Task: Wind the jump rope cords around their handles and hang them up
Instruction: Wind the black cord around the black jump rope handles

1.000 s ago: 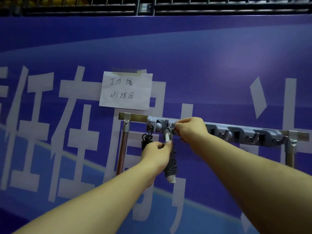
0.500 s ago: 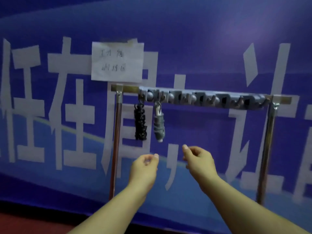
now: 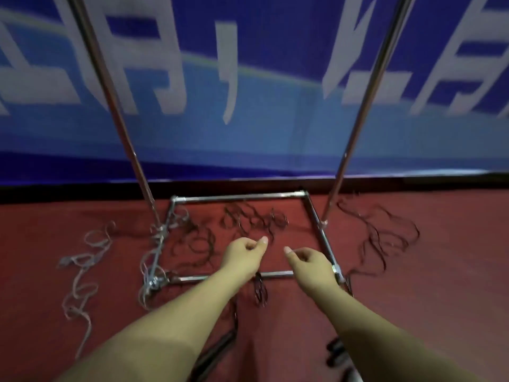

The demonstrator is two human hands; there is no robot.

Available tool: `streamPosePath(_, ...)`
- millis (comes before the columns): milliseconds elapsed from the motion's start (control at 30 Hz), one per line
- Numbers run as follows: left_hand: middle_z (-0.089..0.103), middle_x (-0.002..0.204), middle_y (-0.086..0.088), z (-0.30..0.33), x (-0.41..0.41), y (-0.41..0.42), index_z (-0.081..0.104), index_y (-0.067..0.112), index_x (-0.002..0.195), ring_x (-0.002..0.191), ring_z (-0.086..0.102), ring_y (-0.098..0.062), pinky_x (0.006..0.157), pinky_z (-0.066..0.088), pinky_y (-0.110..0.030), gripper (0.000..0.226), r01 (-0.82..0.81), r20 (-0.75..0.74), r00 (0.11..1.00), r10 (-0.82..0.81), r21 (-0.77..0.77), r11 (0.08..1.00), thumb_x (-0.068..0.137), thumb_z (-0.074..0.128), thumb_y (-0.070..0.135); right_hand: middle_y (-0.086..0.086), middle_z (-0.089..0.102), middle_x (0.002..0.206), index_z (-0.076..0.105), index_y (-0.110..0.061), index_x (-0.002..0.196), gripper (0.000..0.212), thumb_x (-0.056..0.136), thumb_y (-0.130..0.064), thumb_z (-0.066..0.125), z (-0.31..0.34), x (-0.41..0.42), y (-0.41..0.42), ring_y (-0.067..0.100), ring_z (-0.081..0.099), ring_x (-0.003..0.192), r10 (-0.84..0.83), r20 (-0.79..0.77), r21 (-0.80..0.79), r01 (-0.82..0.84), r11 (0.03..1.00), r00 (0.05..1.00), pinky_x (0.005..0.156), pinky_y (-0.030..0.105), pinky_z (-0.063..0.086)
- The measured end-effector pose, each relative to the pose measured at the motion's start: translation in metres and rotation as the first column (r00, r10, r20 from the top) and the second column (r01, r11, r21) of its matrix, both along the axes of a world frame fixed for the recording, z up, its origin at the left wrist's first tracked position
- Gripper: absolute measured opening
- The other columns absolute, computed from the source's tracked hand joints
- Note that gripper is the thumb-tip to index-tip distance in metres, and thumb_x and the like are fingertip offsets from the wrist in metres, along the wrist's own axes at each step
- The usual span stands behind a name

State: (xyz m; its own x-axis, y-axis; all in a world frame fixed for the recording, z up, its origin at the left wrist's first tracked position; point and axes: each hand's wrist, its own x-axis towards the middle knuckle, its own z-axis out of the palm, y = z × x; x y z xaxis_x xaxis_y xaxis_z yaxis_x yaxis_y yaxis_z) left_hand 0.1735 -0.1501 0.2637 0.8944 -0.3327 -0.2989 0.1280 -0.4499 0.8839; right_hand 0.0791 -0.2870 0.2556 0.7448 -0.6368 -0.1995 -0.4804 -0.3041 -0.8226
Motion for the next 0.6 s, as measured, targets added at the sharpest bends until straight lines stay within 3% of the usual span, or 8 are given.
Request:
streamPosePath(133,0.075,0.079,-0.008,-0.098,-0.042,-0.001,0.063,0.016,0.071,0.080,0.072,-0.032,0.078,0.056,-0.040,0.035,0.079,-0.070,0.995,-0.071,0.121,0.989,0.091,0.067,0.045,0.004,0.074,0.105,0.073,-0.012,0.108,0.046,0.091,-0.053,0.060,-0.093,-0.067,-0.007,0.024,0.065,0.107,-0.133,-0.217,0.054,0.148,0.987,0.967,0.088,0.028,0.045)
streamPosePath(233,0.074,0.078,-0.007,-0.143,-0.064,-0.002,0.064,0.016,0.073,0.078,0.071,-0.032,0.079,0.057,-0.041,0.034,0.109,-0.139,0.987,-0.085,0.174,0.979,0.092,0.066,0.043,0.006,0.074,0.100,0.074,-0.011,0.102,0.044,0.091,-0.051,0.060,-0.141,-0.107,-0.004,0.028,0.066,0.103,-0.211,-0.315,0.128,0.262,0.957,0.925,0.089,0.032,0.048)
streamPosePath(433,0.075,0.082,-0.002,-0.213,-0.110,-0.012,0.067,0.019,0.084,0.083,0.071,-0.029,0.082,0.058,-0.042,0.021,0.228,-0.204,0.960,-0.190,0.182,0.956,0.095,0.064,0.038,0.008,0.073,0.104,0.070,-0.010,0.107,0.045,0.095,-0.050,0.054,-0.205,-0.141,-0.012,0.029,0.065,0.104,-0.288,-0.424,0.142,0.377,0.915,0.859,0.081,0.031,0.042)
streamPosePath(600,0.074,0.076,0.001,-0.253,-0.138,0.007,0.067,0.025,0.080,0.079,0.071,-0.027,0.079,0.058,-0.042,0.021,0.306,-0.267,0.932,-0.247,0.206,0.930,0.092,0.063,0.041,0.016,0.068,0.113,0.059,-0.007,0.114,0.043,0.090,-0.042,0.066,-0.235,-0.136,-0.026,0.035,0.062,0.111,-0.440,-0.425,0.132,0.535,0.834,0.791,0.094,0.037,0.046)
